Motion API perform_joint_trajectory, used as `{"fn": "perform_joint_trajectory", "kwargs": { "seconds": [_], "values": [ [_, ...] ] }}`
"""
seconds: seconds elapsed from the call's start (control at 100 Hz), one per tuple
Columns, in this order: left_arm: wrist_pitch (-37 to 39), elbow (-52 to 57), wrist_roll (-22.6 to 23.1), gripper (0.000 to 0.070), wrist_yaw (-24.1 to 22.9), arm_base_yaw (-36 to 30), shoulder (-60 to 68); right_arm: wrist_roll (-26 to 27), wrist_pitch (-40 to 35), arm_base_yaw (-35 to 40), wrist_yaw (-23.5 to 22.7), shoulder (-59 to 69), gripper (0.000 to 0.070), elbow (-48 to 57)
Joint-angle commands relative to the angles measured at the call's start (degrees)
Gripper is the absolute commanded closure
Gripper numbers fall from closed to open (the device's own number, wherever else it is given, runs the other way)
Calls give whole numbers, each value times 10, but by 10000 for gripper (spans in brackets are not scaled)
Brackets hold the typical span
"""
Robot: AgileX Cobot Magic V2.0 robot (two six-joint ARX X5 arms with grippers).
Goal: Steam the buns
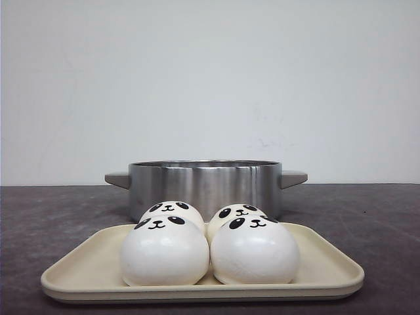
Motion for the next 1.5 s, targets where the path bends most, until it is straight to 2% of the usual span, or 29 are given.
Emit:
{"fn": "perform_joint_trajectory", "kwargs": {
  "seconds": [0.0, 0.76, 0.86, 0.91, 0.96, 1.05, 1.12, 1.2, 1.31, 1.43, 1.49],
  "values": [
    [-3, -10, 10, 700, 2, 0, 0, -3, 7, 0, 0, 1, 683, -2],
    [-3, -10, 10, 700, 2, 0, 0, -2, 8, 0, 0, 1, 684, -2],
    [-3, -10, 9, 700, 2, 0, 0, 1, 23, 0, -1, 1, 683, -2],
    [-3, -10, 8, 700, 3, 0, 0, 18, 40, 0, -2, 1, 683, -2],
    [-3, -10, -19, 700, 7, 0, 0, 55, 55, 0, -15, 1, 684, 0],
    [-3, -10, -111, 700, 9, 0, 0, 133, 106, 0, -57, 1, 684, 0],
    [-5, -9, -163, 700, 10, 0, 0, 191, 159, 0, -101, 1, 691, 0],
    [-9, -1, -186, 700, 10, 0, 0, 239, 202, 0, -132, 1, 692, 2],
    [-12, 14, -210, 700, 40, 0, 0, 270, 158, 0, -156, 1, 693, 30],
    [4, 48, -257, 699, 47, 0, 0, 263, 78, 0, -166, 3, 694, 97],
    [1, 77, -245, 697, 56, 0, 3, 241, 39, 0, -165, 15, 694, 144]
  ]
}}
